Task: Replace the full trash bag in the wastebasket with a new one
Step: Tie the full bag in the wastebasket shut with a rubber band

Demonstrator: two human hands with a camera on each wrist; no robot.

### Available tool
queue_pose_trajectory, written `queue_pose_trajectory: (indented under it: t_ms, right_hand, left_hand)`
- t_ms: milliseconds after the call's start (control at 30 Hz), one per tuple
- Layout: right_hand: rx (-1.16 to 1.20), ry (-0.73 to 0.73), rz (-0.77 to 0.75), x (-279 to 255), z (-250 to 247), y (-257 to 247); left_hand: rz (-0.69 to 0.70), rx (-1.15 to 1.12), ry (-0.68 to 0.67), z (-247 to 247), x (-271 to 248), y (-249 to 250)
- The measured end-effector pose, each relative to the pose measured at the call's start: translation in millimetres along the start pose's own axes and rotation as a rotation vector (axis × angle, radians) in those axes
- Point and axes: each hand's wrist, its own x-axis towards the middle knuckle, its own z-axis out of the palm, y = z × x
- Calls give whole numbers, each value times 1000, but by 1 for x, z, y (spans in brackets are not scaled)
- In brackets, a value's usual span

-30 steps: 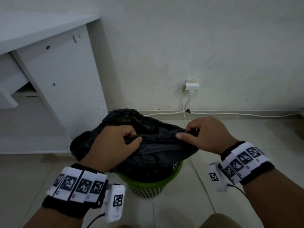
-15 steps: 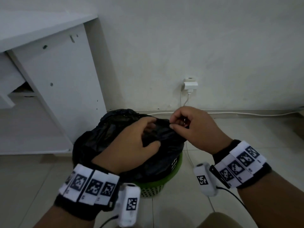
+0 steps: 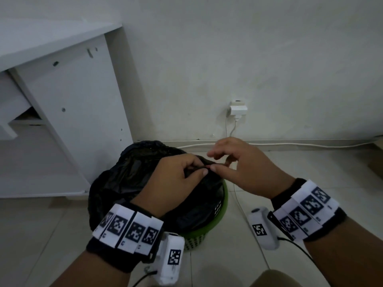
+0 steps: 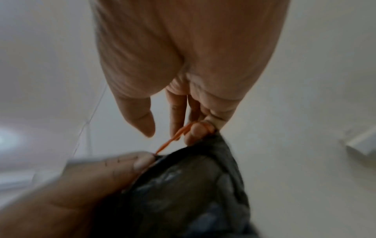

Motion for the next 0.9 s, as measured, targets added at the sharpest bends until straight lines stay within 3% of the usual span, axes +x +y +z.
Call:
queue_pose_trajectory:
  t_ms: [67, 133, 233, 333, 500, 667, 900]
  right_hand:
    - [-131, -48, -70, -2, 1, 4]
    - [-85, -18, -30, -5, 0, 5]
    - [196, 49, 108, -6, -6, -2]
    - [436, 119, 159, -5, -4, -11]
    - [93, 71, 77, -6, 1, -7]
    - [104, 10, 49, -13, -2, 7]
    - [40, -42, 53, -13, 0, 8]
  left_hand:
    - [36, 74, 20, -3, 3, 0]
    - [57, 113, 29, -4, 6, -1]
    - [103, 168, 53, -1, 9, -1]
    - [47, 17, 35, 5, 10, 4]
    - [-34, -88, 12, 11, 9, 6]
    - [-112, -150, -113, 9, -1, -2]
    - [-56, -93, -9, 11, -2, -6]
